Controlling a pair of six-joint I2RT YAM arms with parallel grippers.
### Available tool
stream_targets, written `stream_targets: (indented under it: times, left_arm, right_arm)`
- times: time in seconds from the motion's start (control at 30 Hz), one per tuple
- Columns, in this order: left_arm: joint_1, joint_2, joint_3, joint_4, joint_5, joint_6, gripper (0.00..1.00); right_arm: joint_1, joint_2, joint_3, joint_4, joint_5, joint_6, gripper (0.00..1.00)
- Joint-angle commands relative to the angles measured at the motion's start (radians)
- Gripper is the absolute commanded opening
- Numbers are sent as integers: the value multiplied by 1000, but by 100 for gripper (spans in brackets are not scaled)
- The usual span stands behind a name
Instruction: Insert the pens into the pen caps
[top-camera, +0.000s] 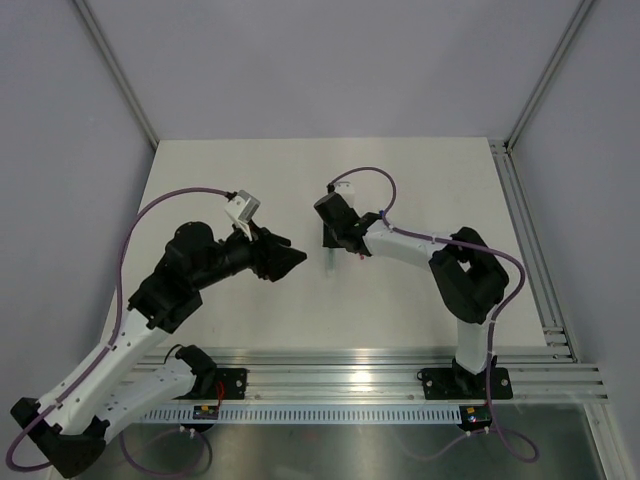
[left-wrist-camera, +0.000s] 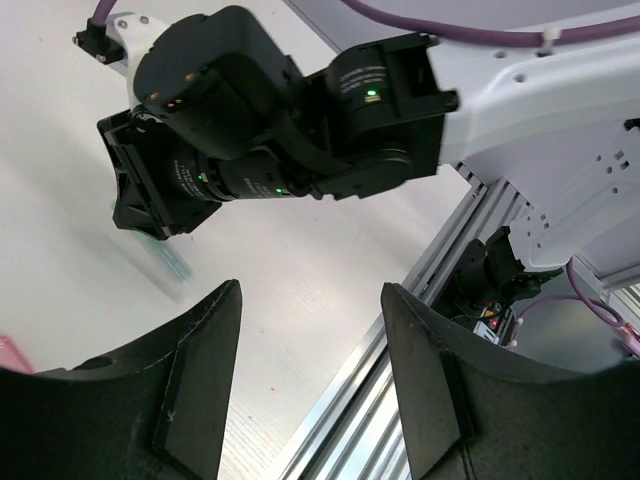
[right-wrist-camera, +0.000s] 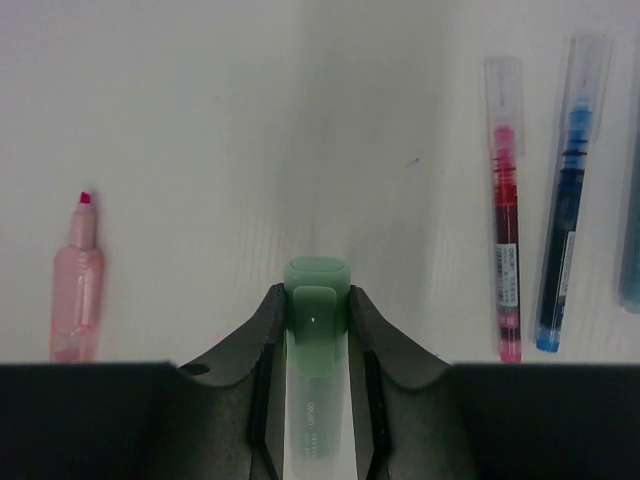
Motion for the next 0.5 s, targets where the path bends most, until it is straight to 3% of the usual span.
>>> stream_targets:
  times: [0.0,0.17,0.23,0.47]
  left_arm:
    - [9,-31,48,29,-54,28,60]
    - [15,-54,46,29,-59,25,61]
    - [15,-55,46,29,-57,24,61]
    - [16,-60,48,26,-67,24,64]
  right_arm:
    - [-45,73,110,-26,-12,-84,0]
    - [-78,159,173,-78,-3,-103,0]
    - [-80,190,196,-96,24,-104,5]
    - [-86,199,239,-150,60,-84,46]
